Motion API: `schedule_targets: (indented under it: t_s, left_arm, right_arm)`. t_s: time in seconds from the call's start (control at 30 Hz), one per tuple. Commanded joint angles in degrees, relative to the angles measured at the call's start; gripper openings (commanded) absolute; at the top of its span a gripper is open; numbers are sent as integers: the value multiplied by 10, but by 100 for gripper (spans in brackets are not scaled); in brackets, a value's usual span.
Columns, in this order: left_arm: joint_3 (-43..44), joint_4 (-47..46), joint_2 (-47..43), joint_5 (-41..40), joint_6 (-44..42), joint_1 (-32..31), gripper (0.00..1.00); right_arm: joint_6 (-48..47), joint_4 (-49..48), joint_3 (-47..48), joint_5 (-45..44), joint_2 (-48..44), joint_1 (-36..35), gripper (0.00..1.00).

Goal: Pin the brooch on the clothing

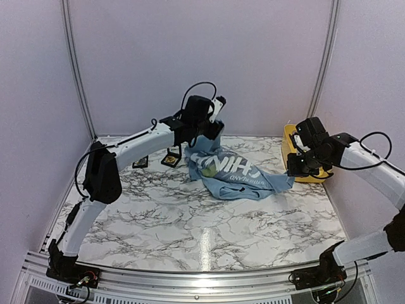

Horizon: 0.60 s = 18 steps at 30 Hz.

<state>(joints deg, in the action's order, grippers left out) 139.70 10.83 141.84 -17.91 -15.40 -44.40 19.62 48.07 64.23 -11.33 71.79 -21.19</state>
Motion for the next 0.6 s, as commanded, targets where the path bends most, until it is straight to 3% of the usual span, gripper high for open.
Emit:
schedule_targets:
  t_s: [0.0, 0.13, 0.2, 0.3, 0.4, 0.57]
  left_arm:
    - [-26, 1, -17, 19, -4, -8, 92]
    - [-173, 3, -125, 68, -22, -26, 93]
    - [-266, 4, -185, 133, -53, -40, 90]
    - [-374, 37, -238, 240, -124, -62, 73]
    - [-403, 91, -216, 283, -154, -66, 66]
    - [-360, 111, -131, 254, -186, -69, 75]
  right_arm:
    - [12, -61, -3, 47, 23, 16, 0]
    - [7, -101, 22, 45, 55, 27, 0]
    - [3, -113, 46, 40, 71, 29, 0]
    - [-5, -132, 73, 28, 92, 38, 0]
    - [-13, -159, 110, 39, 122, 63, 0]
    - [-19, -196, 206, 40, 214, 74, 0]
